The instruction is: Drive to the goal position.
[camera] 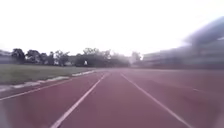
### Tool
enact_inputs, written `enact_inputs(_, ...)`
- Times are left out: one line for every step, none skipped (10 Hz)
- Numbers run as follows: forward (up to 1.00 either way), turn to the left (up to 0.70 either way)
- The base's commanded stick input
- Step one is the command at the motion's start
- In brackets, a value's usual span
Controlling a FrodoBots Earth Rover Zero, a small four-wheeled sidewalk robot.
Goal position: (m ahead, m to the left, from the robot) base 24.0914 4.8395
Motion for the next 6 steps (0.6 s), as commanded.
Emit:
enact_inputs(0.70,-0.24)
enact_inputs(0.70,-0.14)
enact_inputs(0.70,-0.01)
enact_inputs(0.70,0.00)
enact_inputs(0.70,0.00)
enact_inputs(0.70,0.02)
